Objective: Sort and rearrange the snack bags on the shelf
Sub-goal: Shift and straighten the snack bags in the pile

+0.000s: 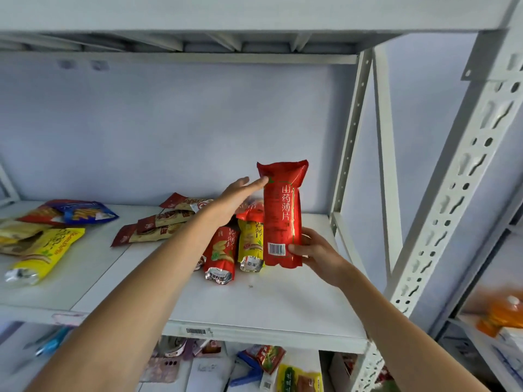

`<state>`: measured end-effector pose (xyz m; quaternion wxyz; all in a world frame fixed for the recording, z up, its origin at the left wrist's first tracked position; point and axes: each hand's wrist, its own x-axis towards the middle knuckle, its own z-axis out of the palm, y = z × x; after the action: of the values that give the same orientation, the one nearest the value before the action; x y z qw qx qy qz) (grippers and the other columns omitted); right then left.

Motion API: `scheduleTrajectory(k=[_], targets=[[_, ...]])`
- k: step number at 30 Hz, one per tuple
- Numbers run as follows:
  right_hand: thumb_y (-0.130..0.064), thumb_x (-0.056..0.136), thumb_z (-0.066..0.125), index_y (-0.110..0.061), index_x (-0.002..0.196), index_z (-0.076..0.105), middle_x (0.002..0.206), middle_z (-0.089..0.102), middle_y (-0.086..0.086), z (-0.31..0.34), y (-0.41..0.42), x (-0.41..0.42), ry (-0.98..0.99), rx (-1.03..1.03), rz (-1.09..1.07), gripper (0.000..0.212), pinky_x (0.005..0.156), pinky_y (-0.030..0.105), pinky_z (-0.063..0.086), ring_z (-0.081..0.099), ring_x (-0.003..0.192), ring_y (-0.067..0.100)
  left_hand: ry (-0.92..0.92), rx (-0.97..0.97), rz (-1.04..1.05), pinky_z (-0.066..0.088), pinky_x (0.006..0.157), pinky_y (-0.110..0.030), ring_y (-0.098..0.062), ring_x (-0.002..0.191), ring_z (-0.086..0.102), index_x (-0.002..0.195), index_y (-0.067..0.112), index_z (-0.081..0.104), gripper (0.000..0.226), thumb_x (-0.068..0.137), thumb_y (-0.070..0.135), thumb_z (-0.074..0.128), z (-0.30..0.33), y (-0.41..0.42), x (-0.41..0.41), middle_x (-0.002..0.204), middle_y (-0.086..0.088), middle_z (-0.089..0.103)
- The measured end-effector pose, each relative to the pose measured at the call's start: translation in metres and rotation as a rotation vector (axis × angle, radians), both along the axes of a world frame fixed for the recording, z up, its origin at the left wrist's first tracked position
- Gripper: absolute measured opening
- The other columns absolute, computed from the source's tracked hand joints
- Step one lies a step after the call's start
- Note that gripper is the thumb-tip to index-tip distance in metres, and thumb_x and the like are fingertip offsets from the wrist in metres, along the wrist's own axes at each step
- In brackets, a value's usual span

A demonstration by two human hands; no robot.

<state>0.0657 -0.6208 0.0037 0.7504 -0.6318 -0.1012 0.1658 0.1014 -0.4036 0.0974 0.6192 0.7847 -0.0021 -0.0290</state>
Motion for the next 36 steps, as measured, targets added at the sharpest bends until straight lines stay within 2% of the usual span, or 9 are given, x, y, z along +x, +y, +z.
scheduleTrajectory(k=[4,8,12,16,20,24,30,33,36], targets=[[-0.033,0.048,0.091,-0.005,0.131,0.047,0.126,0.061,0.018,-0.003,0.003,-0.004,0.052,0.035,0.202,0.099,0.08,0.036,0.056,0.062,0.11,0.032,0.102,-0.172,-0.193,0.048,0.091,-0.042,-0.022,0.095,0.06,0.109,0.018,0.061,0.051,0.075,0.056,0.067,-0.009,0.006,-0.016,0.1,-0.004,0.064],[-0.022,0.064,0.08,-0.006,0.133,0.047,0.126,0.06,0.018,-0.007,0.007,-0.009,0.076,0.022,0.22,0.079,0.09,0.04,0.053,0.059,0.115,0.035,0.05,-0.259,-0.154,0.05,0.082,-0.036,-0.019,0.094,0.063,0.112,0.017,0.062,0.035,0.087,0.041,0.064,-0.015,0.007,-0.029,0.103,-0.003,0.067],[-0.012,0.084,0.067,-0.009,0.131,0.048,0.11,0.065,0.008,-0.01,0.024,-0.014,-0.025,-0.186,-0.061,0.05,0.079,0.031,0.051,0.063,0.098,0.024,-0.023,-0.185,0.077,0.05,0.08,-0.034,-0.018,0.103,0.064,0.113,0.022,0.063,0.034,0.083,0.038,0.07,-0.021,0.009,-0.037,0.109,0.001,0.069],[-0.01,0.087,0.063,-0.013,0.128,0.049,0.111,0.059,0.004,-0.021,0.055,-0.026,-0.358,-0.536,-0.342,0.044,0.077,0.031,0.049,0.059,0.098,0.022,-0.146,-0.061,0.285,0.053,0.08,-0.028,-0.015,0.094,0.068,0.108,0.019,0.066,0.036,0.078,0.037,0.076,-0.032,0.016,-0.039,0.104,0.002,0.071],[-0.025,0.082,0.071,-0.009,0.143,0.036,0.136,0.043,0.01,-0.029,0.096,-0.039,-0.597,-0.707,-0.233,0.072,0.098,0.039,0.045,0.045,0.122,0.026,-0.211,-0.018,0.495,0.056,0.084,-0.035,-0.015,0.087,0.07,0.094,0.024,0.067,0.035,0.069,0.046,0.078,-0.038,0.014,-0.04,0.093,0.005,0.073],[-0.039,0.072,0.078,-0.003,0.149,0.021,0.141,0.033,0.016,-0.029,0.141,-0.04,-0.571,-0.776,-0.341,0.101,0.102,0.047,0.04,0.035,0.128,0.034,-0.249,0.03,0.558,0.055,0.083,-0.035,-0.015,0.087,0.069,0.092,0.026,0.063,0.039,0.066,0.049,0.079,-0.029,0.025,-0.048,0.094,0.005,0.071],[-0.036,0.07,0.08,-0.003,0.141,0.032,0.133,0.043,0.016,-0.015,0.201,-0.037,-0.517,-0.658,-0.522,0.092,0.098,0.043,0.042,0.042,0.124,0.032,-0.137,-0.081,0.314,0.059,0.063,-0.031,-0.016,0.099,0.065,0.119,0.011,0.061,0.054,0.077,0.04,0.077,-0.004,0.091,-0.072,0.114,-0.005,0.068],[-0.029,0.067,0.084,-0.012,0.132,0.041,0.125,0.054,0.008,-0.012,0.239,-0.033,-0.364,-0.459,-0.329,0.08,0.094,0.042,0.05,0.055,0.113,0.026,-0.124,-0.091,0.239,0.058,0.072,-0.033,-0.018,0.105,0.061,0.127,0.012,0.057,0.052,0.085,0.039,0.068,0.002,0.15,-0.094,0.115,-0.002,0.063],[-0.014,0.066,0.086,-0.017,0.133,0.038,0.118,0.061,0.003,-0.008,0.282,-0.046,-0.148,-0.25,-0.028,0.083,0.088,0.037,0.053,0.062,0.105,0.021,-0.14,-0.09,0.343,0.054,0.077,-0.031,-0.019,0.108,0.059,0.128,0.011,0.056,0.049,0.089,0.039,0.064,-0.007,0.221,-0.113,0.117,-0.002,0.061]])
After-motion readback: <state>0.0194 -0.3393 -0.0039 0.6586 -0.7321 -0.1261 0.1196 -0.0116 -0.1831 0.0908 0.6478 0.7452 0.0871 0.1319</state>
